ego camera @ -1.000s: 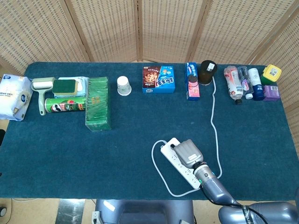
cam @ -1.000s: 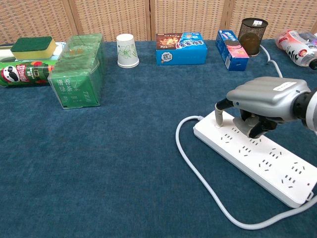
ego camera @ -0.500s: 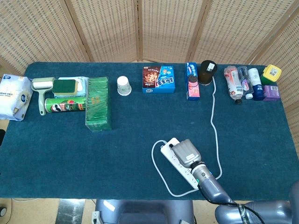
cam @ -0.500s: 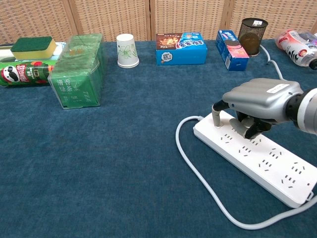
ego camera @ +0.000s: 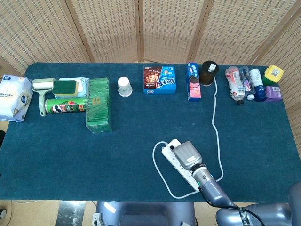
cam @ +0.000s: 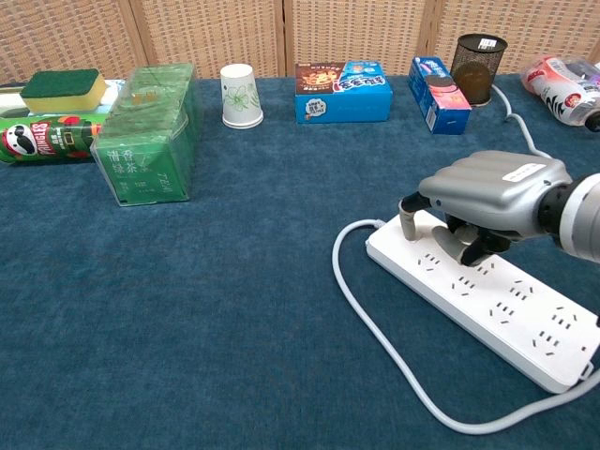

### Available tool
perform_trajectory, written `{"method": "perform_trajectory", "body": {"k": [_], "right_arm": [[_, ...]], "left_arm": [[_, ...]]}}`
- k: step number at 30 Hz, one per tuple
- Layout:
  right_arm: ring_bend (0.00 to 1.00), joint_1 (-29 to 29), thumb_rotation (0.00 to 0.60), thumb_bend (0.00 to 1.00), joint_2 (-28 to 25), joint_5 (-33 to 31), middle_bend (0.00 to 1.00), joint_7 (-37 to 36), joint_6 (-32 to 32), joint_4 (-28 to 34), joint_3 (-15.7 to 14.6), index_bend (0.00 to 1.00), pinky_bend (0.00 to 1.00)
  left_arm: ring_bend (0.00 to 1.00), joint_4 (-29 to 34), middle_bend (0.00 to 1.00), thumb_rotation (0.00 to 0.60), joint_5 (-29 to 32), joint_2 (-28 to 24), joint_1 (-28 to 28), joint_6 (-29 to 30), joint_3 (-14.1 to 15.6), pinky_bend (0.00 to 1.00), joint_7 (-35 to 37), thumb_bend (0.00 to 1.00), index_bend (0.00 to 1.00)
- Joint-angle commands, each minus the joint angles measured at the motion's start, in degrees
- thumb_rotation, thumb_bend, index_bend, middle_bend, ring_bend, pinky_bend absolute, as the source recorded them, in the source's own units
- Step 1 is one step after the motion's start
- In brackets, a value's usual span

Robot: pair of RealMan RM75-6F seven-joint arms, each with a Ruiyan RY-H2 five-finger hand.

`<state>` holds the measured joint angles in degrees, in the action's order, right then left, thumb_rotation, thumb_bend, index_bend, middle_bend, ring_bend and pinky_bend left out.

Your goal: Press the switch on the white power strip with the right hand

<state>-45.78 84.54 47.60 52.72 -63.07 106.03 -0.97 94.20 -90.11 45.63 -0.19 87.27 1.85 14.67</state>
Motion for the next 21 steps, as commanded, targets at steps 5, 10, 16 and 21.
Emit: {"method": "perform_trajectory", "body": {"k": [5,10,16,21], "right_arm": [[1.00,-0.42,0.600,0.79,1.24,-0.97,1.00,1.04,-0.51,-0.75,-0.11,0.32,1.00],[1.00,-0.43,0.600,0.79,-0.04,-0.31,1.00,0.29,-1.30,0.89,0.54,0.32,1.00],[1.00,-0.50,0.600,0.79,-4.41,2.27,1.00,-0.59,-4.01,6.73,2.70,0.32,1.00],[1.00,0.63,0.600,0.79,-8.64,6.35,0.99,-3.34,-6.12,10.82,3.69,0.32,1.00]], "left_arm": [[0.00,-0.20,0.00,0.600,0.24,-0.01,0.12,-0.01,0.03,0.00,0.09,0.05,0.00],[0.00,-0.25,0.00,0.600,0.18,-0.04,0.02,-0.09,0.01,0.00,0.20,0.05,0.00],[0.00,-0.08,0.00,0.600,0.15,-0.04,-0.14,-0.28,-0.03,0.00,0.09,0.05,0.00],[0.00,0.11,0.00,0.600,-0.01,-0.01,-0.18,-0.29,0.02,0.00,-0.16,0.05,0.00]]}}
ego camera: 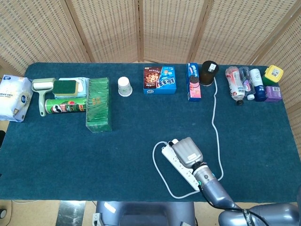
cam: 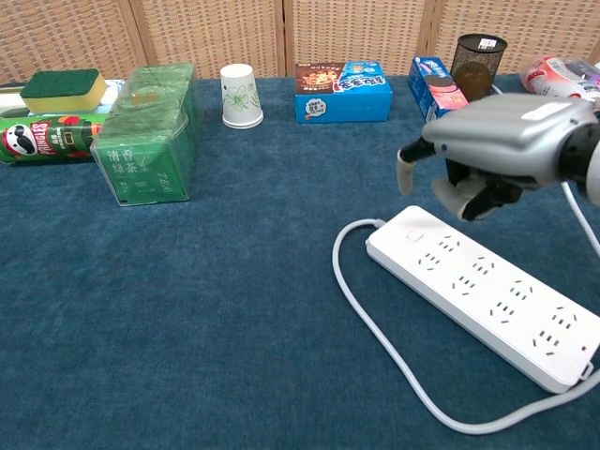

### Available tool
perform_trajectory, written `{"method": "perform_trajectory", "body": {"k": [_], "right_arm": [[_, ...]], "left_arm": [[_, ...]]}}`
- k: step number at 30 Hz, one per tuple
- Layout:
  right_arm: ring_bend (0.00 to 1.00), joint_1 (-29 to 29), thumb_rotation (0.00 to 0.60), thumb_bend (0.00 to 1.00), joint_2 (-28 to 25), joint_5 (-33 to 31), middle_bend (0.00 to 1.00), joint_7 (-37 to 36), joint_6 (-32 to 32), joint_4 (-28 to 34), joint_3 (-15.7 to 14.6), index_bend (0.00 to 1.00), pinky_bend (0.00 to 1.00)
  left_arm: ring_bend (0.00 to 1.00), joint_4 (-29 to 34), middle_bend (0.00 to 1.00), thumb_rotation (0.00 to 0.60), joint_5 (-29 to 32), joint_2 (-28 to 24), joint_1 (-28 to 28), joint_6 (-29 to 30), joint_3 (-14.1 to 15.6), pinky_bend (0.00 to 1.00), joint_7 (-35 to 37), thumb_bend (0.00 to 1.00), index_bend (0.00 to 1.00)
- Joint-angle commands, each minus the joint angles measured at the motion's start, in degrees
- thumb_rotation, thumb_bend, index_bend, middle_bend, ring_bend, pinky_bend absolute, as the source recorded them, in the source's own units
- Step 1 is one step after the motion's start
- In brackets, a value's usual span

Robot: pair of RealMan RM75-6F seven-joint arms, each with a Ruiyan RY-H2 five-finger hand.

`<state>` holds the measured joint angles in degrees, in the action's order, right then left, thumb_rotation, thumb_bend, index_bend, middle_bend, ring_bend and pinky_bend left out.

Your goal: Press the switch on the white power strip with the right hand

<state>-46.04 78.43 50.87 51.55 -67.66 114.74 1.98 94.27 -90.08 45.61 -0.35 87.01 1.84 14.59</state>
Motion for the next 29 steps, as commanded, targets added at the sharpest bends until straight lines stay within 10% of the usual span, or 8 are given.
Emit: {"method": "perform_trajectory", "body": {"k": [1,5,12,21,29], "right_arm": [[1.00,1.43,0.600,0.79,-3.36,4.73,0.98,-3.37,-1.88,2.37,0.61,0.32,1.00],[0.93,5.13,0.600,0.62,-7.29,13.15,0.81,-10.80,-3.90,1.76,-1.00,0.27,0.91],[0.38,12.59,0.600,0.02,-12.31,27.13,0.35,-25.69,-8.86,-4.98,-5.26,0.18,0.43],[0.05,20.43,0.600,0.00,-14.63,35.68,0.06,-33.83,-15.61,-15.39,-8.17,0.08,0.06],[0.01,25.25,0.600,0.00,-13.49,38.50,0.04,-37.02,-19.17,-20.69,-8.03,0.07,0.03]], "left_arm": [[0.00,0.08,0.00,0.600,-0.05,0.02,-0.03,-0.04,0.03,0.00,-0.16,0.05,0.00],[0.00,0.33,0.00,0.600,-0.16,0.00,-0.11,-0.04,0.01,0.00,-0.41,0.05,0.00],[0.00,1.12,0.00,0.600,-0.23,-0.10,-0.46,-0.45,-0.05,0.00,-1.06,0.05,0.00],[0.00,2.58,0.00,0.600,-0.82,-0.25,-0.62,-0.35,0.04,0.00,-2.54,0.05,0.00],[0.00,2.82,0.00,0.600,-1.02,0.11,-0.26,0.18,0.23,0.00,-3.59,0.05,0.00]]}}
